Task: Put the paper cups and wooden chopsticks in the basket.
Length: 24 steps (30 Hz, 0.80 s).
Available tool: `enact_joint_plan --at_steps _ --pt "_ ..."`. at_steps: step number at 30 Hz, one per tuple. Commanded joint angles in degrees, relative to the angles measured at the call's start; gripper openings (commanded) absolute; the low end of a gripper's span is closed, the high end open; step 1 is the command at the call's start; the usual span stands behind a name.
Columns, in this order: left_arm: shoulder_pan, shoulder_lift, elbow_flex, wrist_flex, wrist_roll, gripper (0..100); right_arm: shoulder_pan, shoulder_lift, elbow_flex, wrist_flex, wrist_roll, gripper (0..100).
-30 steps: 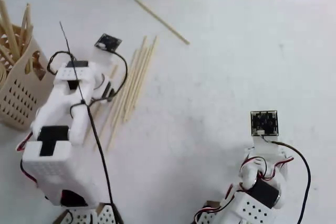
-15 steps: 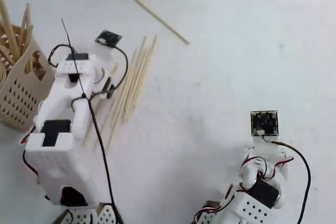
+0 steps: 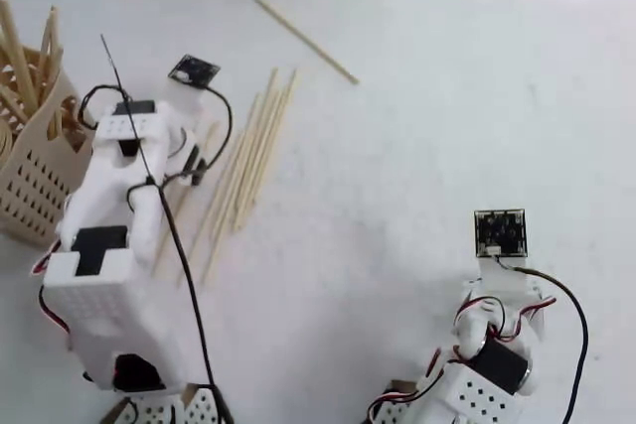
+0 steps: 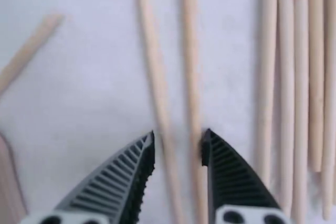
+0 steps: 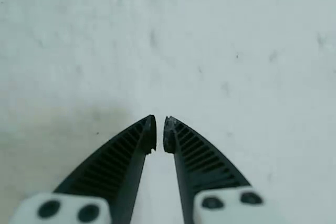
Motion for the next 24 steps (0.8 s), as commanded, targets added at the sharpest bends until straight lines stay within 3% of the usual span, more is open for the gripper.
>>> enact_joint_plan --at_steps 1,9,16,24 --pt "-0.57 1.1 -3.25 1.05 -0.26 16 0.48 -0.22 0.53 0.22 -0.09 4.5" --pt "1.27 6.99 -10.73 14.77 0.18 2 0.48 -0.22 0.53 0.22 -0.09 4.5" --pt "1.36 6.55 -15.3 16.88 2.11 2 0.48 -0.22 0.53 0.22 -0.09 4.5" --pt "2.77 -6.11 -17.67 22.07 3.25 2 0.48 -0.22 0.53 0.22 -0.09 4.5"
